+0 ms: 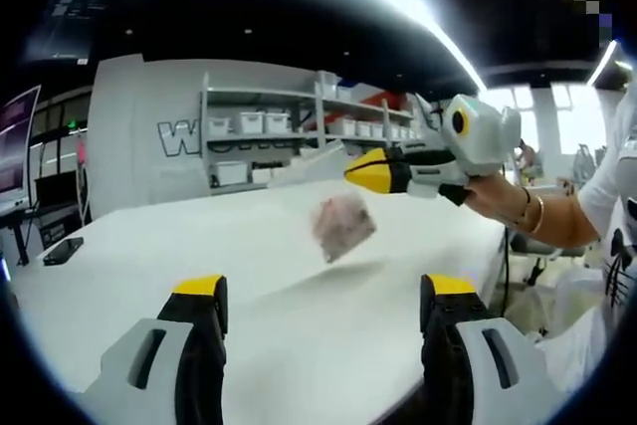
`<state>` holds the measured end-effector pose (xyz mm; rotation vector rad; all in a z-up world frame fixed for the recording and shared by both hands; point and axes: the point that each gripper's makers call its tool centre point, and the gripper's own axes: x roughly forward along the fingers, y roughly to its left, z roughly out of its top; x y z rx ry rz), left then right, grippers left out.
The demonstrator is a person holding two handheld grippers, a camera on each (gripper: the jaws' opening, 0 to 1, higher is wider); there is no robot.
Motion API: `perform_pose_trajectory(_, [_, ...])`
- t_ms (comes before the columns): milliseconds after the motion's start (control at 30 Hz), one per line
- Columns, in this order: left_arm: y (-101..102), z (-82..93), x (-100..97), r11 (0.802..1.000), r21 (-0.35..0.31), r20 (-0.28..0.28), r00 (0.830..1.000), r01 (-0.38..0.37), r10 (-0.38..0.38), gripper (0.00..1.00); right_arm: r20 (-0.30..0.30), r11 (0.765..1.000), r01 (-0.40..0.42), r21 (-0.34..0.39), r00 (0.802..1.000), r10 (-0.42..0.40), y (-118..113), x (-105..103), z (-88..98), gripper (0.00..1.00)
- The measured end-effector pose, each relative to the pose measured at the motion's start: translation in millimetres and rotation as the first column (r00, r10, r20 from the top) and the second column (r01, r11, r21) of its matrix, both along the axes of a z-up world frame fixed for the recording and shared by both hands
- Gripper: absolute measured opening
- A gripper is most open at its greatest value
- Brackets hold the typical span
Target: Open the resealable bag by pulling the two sides of the seal apart until the entire bag opening is separated and visibly accessible.
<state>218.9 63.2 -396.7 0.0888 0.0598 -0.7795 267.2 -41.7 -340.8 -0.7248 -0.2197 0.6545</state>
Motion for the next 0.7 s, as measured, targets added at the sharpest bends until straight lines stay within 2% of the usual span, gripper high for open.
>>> perform_pose_trajectory(167, [-3.8,0.7,-1.4,1.000,0.008,0.008,1.000,0.011,-0.011,0.76,0.004,1.000,0.009,0.005,1.000,-0.009,-6.2,-5.4,-2.2,0.00])
perform_pose_trajectory(367, [-8.8,-0.6,-1.4,1.000,0.021,0.017,1.000,0.019,-0.019,0.74,0.027,0.999,0.015,-0.034,1.000,-0.014,-8.1,-12.8,-7.2,0.00])
perform_pose_trajectory(600, [-13.2,0.9,-3.3,0.999,0.031,0.035,0.999,0.034,-0.035,0.71,0.065,0.994,-0.006,-0.108,0.998,0.013,3.1,-28.5,-15.1,0.00])
perform_pose_trajectory(700, [-13.4,1.9,-4.3,0.999,0.034,0.046,0.998,0.037,-0.039,0.70,0.064,0.993,-0.027,-0.119,0.997,0.035,9.8,-36.2,-18.8,0.00])
